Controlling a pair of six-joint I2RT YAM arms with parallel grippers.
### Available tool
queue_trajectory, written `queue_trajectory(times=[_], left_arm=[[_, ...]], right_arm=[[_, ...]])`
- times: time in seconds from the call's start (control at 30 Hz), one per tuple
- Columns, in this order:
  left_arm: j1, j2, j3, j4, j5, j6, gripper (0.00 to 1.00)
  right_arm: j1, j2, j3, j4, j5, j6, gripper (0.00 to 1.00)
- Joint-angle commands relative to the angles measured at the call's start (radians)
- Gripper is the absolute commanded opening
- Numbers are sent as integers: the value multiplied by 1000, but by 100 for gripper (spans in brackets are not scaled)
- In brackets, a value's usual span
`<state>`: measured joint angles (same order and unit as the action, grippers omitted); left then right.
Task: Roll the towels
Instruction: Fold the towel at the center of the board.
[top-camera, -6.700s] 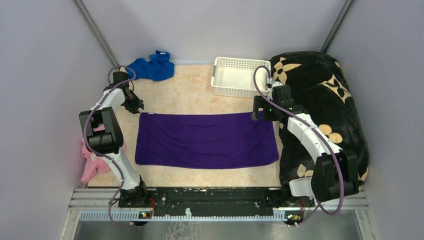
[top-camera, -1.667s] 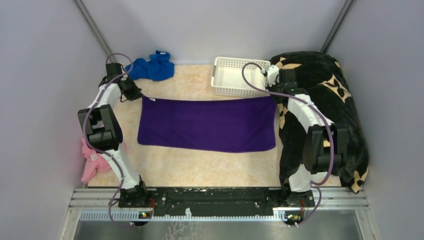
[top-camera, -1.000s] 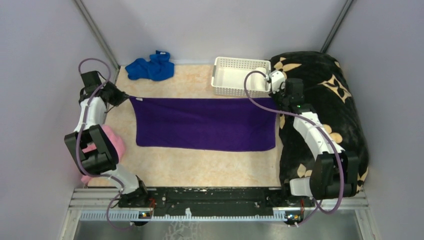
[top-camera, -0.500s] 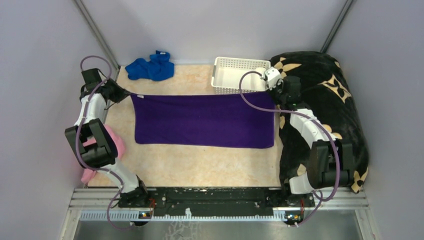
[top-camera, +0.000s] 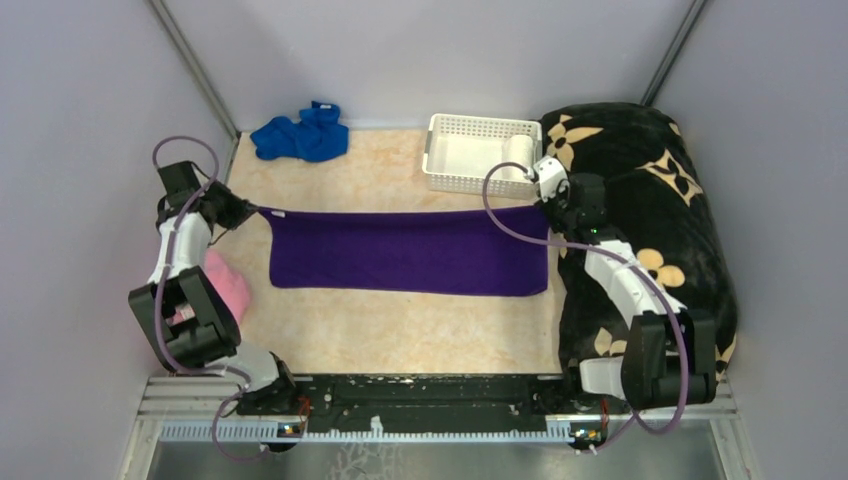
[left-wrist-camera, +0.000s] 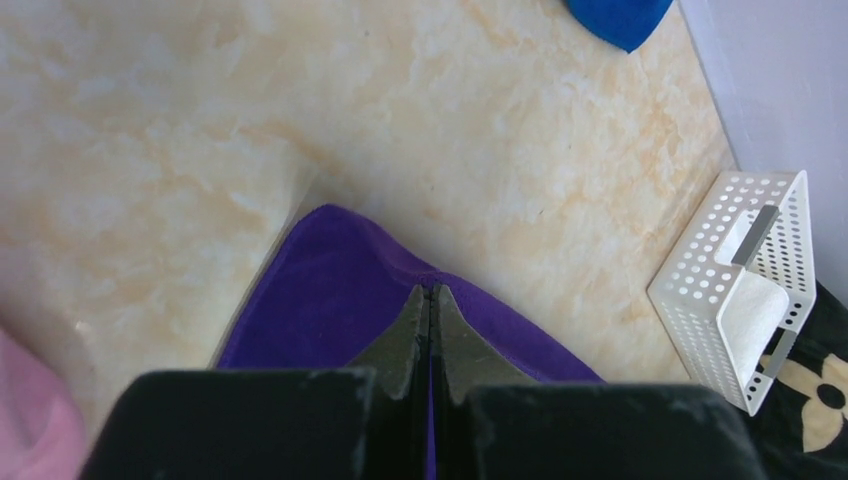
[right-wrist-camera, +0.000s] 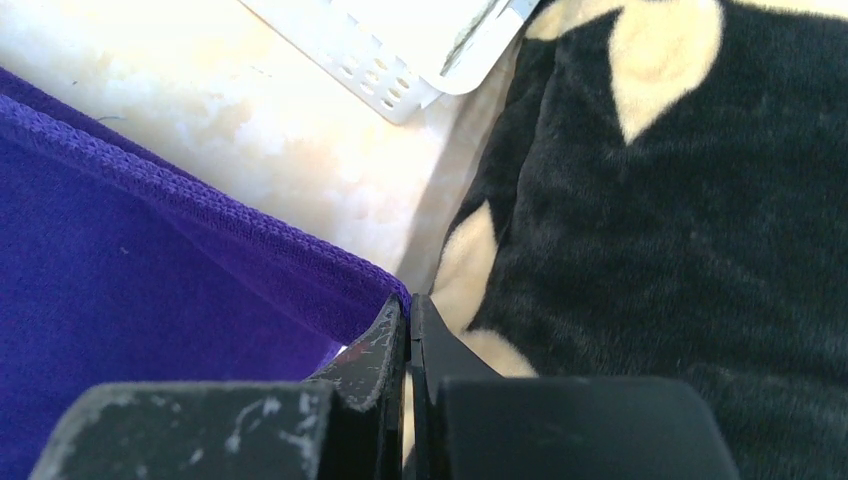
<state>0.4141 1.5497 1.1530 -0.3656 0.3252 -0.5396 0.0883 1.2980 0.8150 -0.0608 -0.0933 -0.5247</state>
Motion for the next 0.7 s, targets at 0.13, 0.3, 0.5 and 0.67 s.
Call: queue_trajectory(times=[0.13,0.3,0.5,0.67], left_arm=[[31,-157,-214,59,-76,-49,0],[58,-206,-311,66,-89,-76,0],[79,-256,-332,34,-109,-70,0],[83,-300,-357,21,-118,-62,0]], right_arm=[[-13,-92,-61,-57,47,110,0],[-13,-98,-59,-132,47,141,0],[-12,-132,-50,-234,73,161,0],[-10,-173,-36,-315,90,158,0]])
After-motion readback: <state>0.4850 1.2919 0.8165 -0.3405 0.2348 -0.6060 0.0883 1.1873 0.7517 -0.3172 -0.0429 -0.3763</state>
